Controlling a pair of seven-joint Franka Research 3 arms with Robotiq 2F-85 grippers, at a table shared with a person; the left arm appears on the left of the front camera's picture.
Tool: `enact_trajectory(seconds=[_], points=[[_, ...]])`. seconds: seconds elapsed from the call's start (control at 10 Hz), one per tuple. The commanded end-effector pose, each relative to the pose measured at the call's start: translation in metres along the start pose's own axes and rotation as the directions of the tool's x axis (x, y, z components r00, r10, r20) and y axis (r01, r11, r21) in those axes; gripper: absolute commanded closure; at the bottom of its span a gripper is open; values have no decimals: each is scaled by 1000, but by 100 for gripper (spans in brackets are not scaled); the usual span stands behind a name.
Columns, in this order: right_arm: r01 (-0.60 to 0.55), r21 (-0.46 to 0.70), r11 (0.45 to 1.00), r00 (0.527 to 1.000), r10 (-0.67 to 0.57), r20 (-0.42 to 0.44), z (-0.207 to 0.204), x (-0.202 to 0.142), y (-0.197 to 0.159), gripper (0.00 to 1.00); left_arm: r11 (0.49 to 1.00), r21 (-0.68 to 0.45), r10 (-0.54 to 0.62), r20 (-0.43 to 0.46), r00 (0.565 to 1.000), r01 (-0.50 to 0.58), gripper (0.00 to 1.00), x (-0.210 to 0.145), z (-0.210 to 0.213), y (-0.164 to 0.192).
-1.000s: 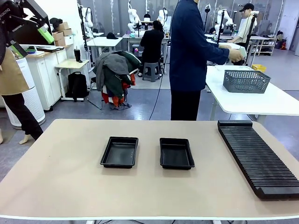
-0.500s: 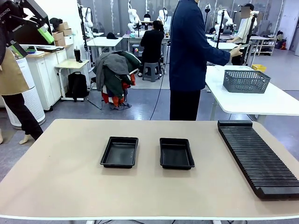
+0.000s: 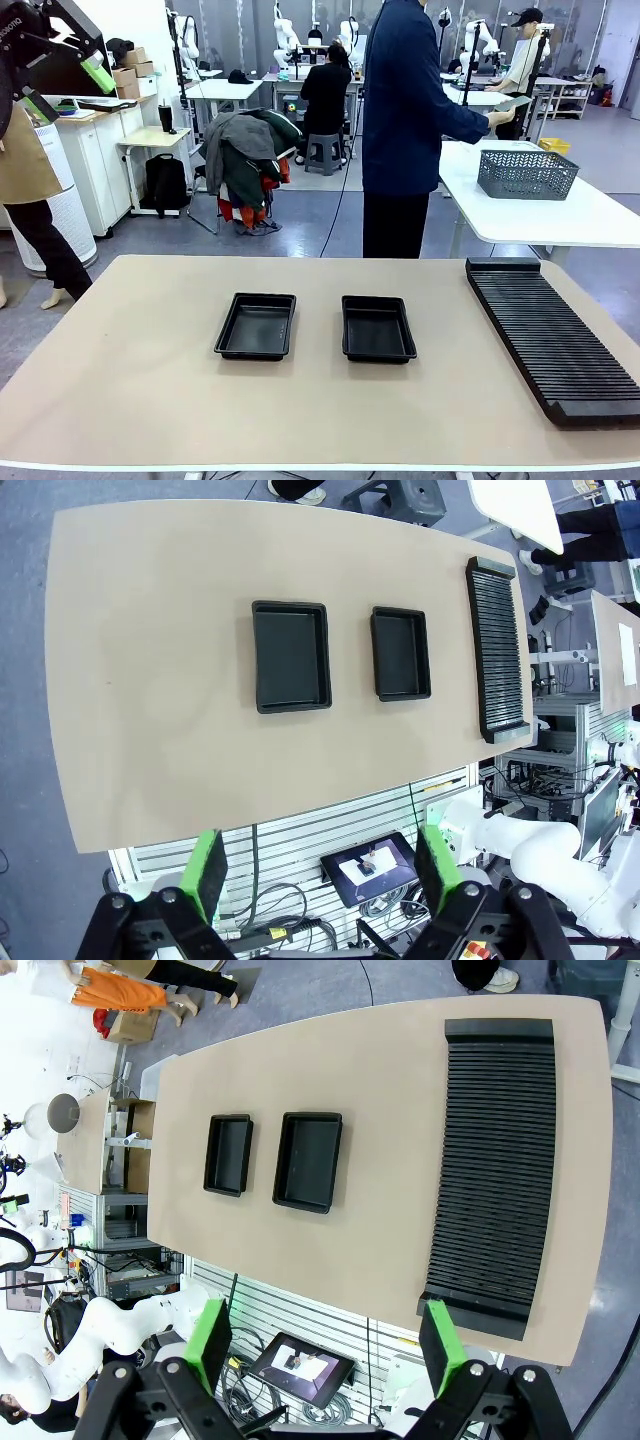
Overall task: Inspect and transfer BCBs to ESD trays.
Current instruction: Pick up the Blank PCB from the PCB Rack and place it in the left ESD tray.
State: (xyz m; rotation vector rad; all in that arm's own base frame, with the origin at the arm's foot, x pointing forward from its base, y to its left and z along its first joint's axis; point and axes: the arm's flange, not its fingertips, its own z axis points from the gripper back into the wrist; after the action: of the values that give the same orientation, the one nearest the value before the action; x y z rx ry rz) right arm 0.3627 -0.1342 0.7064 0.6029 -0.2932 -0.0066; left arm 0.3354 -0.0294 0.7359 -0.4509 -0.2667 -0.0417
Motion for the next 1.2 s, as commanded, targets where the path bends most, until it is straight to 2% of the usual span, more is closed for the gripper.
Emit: enact_trajectory(seconds=[0.0, 1.1], points=[[0, 1, 1000, 1000, 0, 0, 0, 0, 0, 0, 1000, 0, 0, 4, 1000, 0, 0, -1, 0, 0], [0, 1, 1000, 1000, 0, 0, 0, 0, 0, 0, 1000, 0, 0, 4, 1000, 0, 0, -1, 0, 0]])
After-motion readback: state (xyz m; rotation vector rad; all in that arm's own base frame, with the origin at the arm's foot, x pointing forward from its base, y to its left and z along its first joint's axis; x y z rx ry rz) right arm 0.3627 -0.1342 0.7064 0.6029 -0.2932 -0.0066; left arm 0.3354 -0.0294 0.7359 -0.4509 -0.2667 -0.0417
